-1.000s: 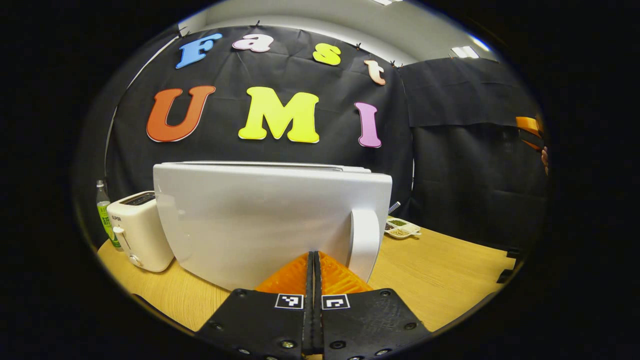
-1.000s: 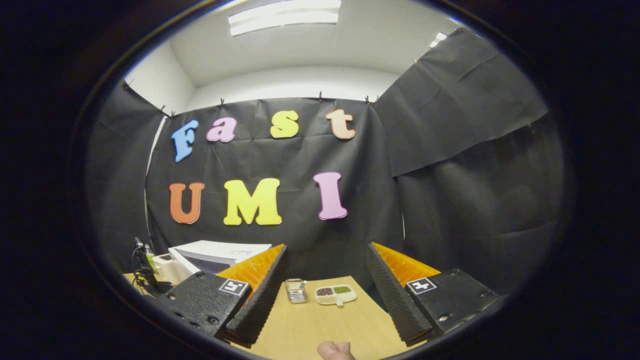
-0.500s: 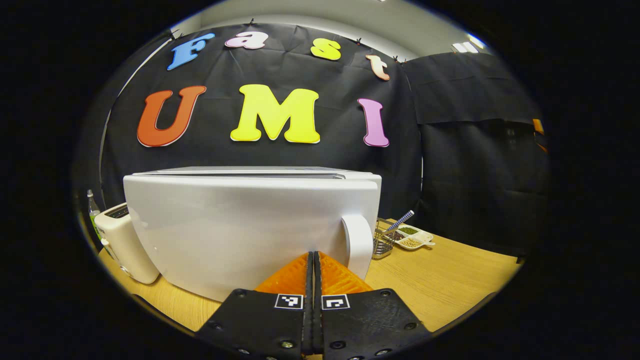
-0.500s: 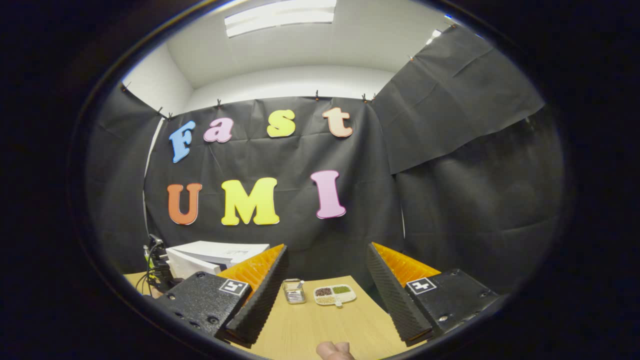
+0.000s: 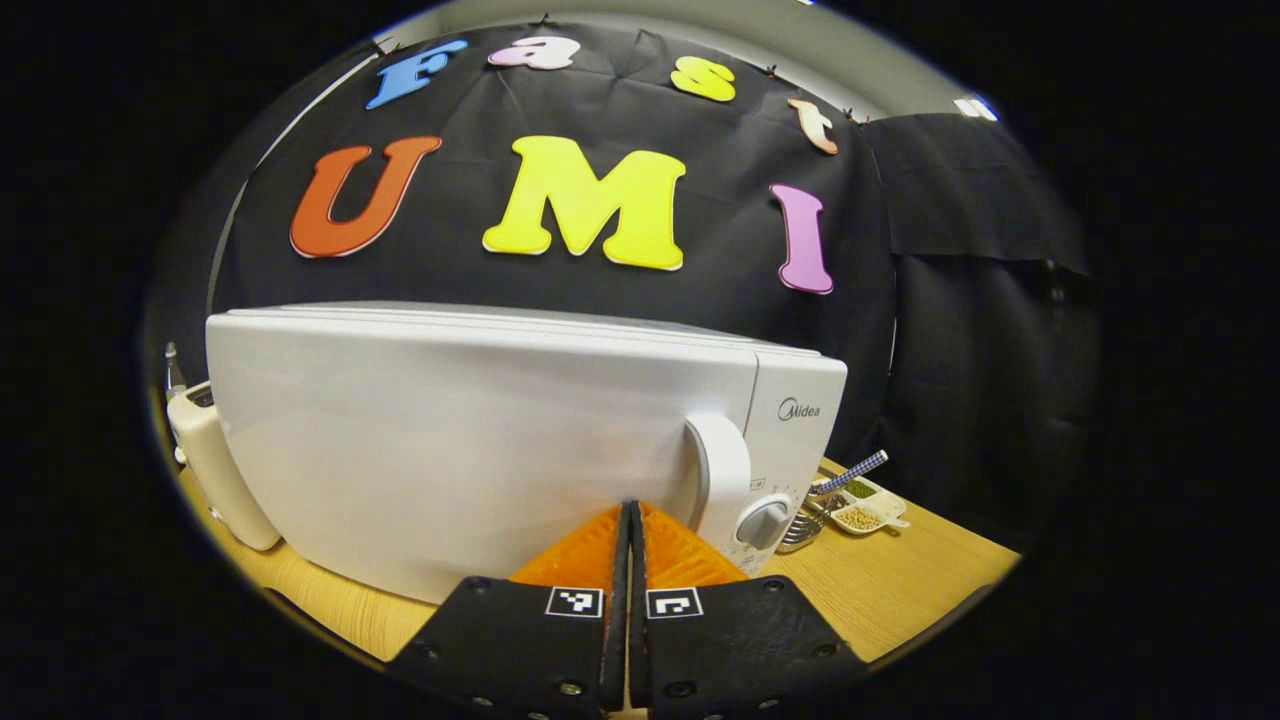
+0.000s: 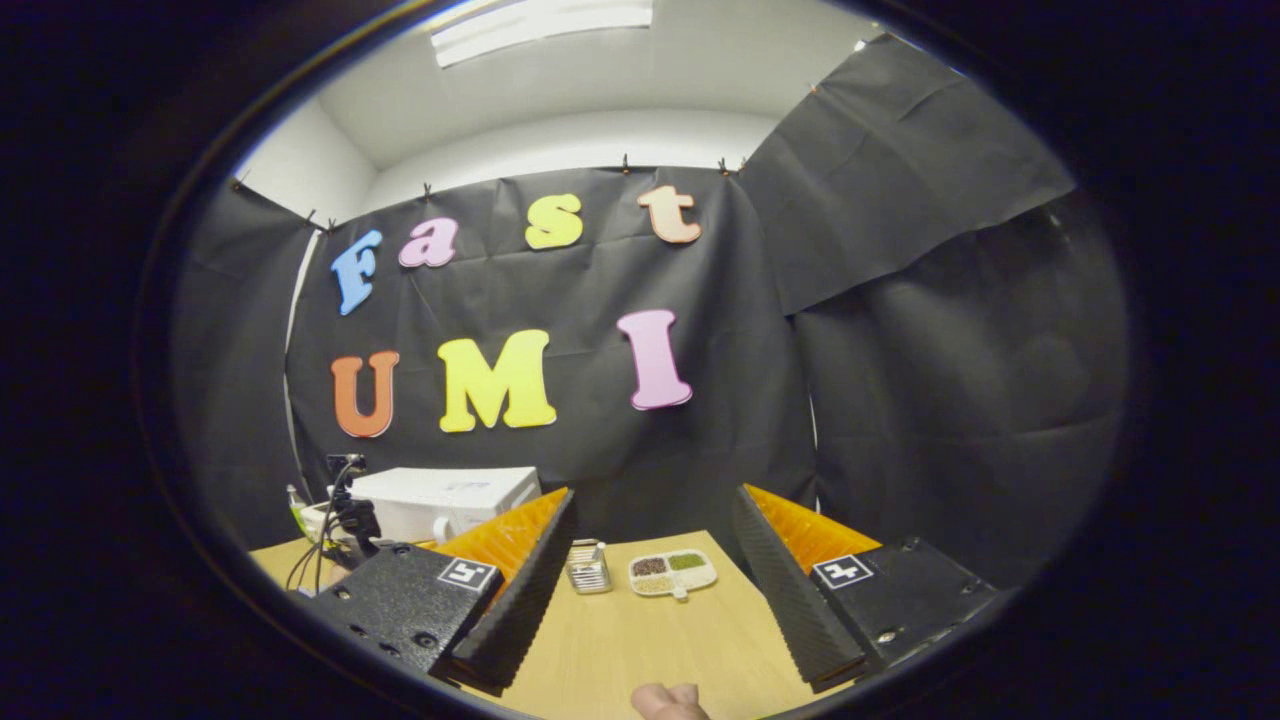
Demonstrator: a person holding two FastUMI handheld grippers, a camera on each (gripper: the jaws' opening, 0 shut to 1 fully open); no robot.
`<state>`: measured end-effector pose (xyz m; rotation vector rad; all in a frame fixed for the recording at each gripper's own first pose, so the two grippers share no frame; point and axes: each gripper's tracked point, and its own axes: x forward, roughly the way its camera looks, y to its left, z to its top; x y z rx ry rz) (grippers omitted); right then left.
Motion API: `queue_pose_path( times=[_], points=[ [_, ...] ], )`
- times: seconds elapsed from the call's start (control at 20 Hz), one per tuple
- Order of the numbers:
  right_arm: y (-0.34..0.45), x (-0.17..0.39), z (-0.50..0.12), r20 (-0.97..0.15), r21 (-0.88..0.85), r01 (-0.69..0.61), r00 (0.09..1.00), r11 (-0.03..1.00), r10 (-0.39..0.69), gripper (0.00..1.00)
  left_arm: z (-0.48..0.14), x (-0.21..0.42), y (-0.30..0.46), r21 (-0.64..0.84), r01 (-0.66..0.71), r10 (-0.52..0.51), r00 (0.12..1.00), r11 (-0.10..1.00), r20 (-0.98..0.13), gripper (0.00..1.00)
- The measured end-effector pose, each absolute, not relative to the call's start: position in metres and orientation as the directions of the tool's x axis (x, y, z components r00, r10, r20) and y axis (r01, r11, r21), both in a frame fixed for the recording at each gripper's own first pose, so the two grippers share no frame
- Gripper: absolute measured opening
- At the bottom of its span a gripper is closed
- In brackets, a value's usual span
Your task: Open the microwave oven with the left hand, put the food in, and close the microwave oven.
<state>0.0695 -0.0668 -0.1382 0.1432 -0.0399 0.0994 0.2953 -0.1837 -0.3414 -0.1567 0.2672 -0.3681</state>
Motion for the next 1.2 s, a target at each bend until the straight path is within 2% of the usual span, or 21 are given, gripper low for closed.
queue_pose_path(
  times=[0.25,0.35,0.5,0.75,0.8,0.9,0.95,1.2],
  points=[
    [-0.063,0.049,-0.145,0.013,0.157,-0.097,0.995,0.983,0.097,1.00,-0.342,0.294,-0.186,-0.224,0.318,-0.370,0.895,0.921,-0.251,0.01],
    [-0.059,0.041,-0.146,-0.001,0.159,-0.097,0.995,0.982,0.098,1.00,-0.342,0.288,-0.178,-0.192,0.283,-0.329,0.900,0.940,-0.286,0.01],
    [-0.053,0.029,-0.146,-0.013,0.165,-0.094,0.995,0.982,0.098,0.99,-0.321,0.259,-0.179,-0.216,0.307,-0.360,0.891,0.927,-0.278,0.01],
    [-0.036,0.010,-0.154,-0.035,0.161,-0.124,0.991,0.979,0.132,1.00,-0.281,0.197,-0.161,-0.180,0.299,-0.338,0.906,0.937,-0.254,0.03],
    [-0.034,0.007,-0.154,-0.035,0.157,-0.125,0.991,0.980,0.132,0.99,-0.271,0.182,-0.156,-0.164,0.291,-0.324,0.913,0.943,-0.247,0.25],
    [-0.030,-0.001,-0.153,-0.028,0.152,-0.129,0.990,0.980,0.135,1.00,-0.249,0.152,-0.143,-0.109,0.268,-0.285,0.938,0.957,-0.199,0.87],
    [-0.025,-0.005,-0.153,-0.031,0.143,-0.138,0.989,0.980,0.144,0.99,-0.236,0.140,-0.132,-0.076,0.236,-0.246,0.954,0.969,-0.170,0.95],
    [-0.018,-0.028,-0.137,-0.003,0.139,-0.142,0.990,0.980,0.144,1.00,-0.186,0.045,-0.097,-0.077,0.145,-0.154,0.979,0.987,-0.134,0.93]
  ],
)
